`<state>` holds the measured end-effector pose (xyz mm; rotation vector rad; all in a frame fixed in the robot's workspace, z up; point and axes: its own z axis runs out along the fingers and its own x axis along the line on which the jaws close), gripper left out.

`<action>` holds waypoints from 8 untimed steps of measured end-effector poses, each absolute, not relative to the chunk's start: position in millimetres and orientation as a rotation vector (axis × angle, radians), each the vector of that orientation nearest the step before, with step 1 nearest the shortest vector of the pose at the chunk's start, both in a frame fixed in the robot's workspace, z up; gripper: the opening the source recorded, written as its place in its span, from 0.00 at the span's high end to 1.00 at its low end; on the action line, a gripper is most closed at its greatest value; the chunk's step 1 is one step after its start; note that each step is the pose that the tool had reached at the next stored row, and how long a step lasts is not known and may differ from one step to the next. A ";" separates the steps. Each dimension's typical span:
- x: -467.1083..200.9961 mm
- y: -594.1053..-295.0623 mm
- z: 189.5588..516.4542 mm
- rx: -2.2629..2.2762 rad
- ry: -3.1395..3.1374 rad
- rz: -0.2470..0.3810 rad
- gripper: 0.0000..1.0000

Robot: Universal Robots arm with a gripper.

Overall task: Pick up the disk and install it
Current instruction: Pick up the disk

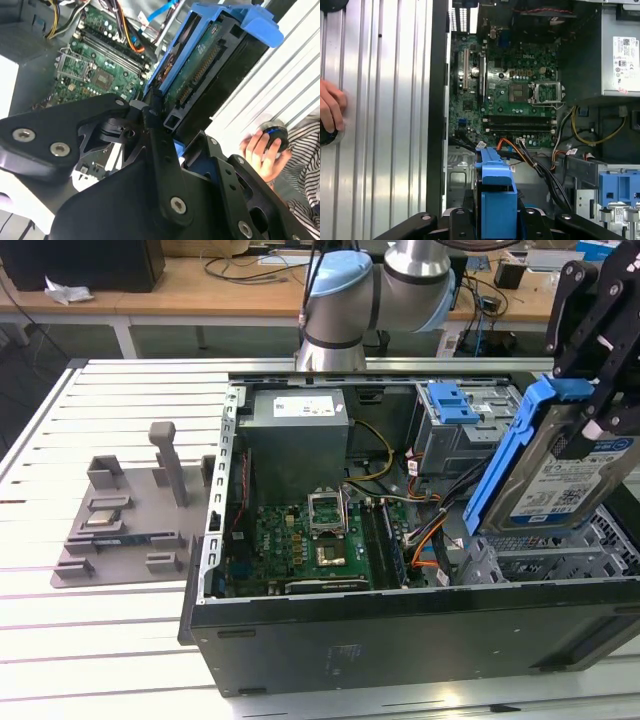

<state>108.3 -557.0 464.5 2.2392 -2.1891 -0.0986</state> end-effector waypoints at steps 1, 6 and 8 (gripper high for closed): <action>110.3 -555.6 462.9 2.238 -2.190 -0.098 0.63; 122.6 -543.4 453.4 2.232 -2.186 -0.090 0.63; 124.9 -540.7 451.9 2.229 -2.184 -0.084 0.63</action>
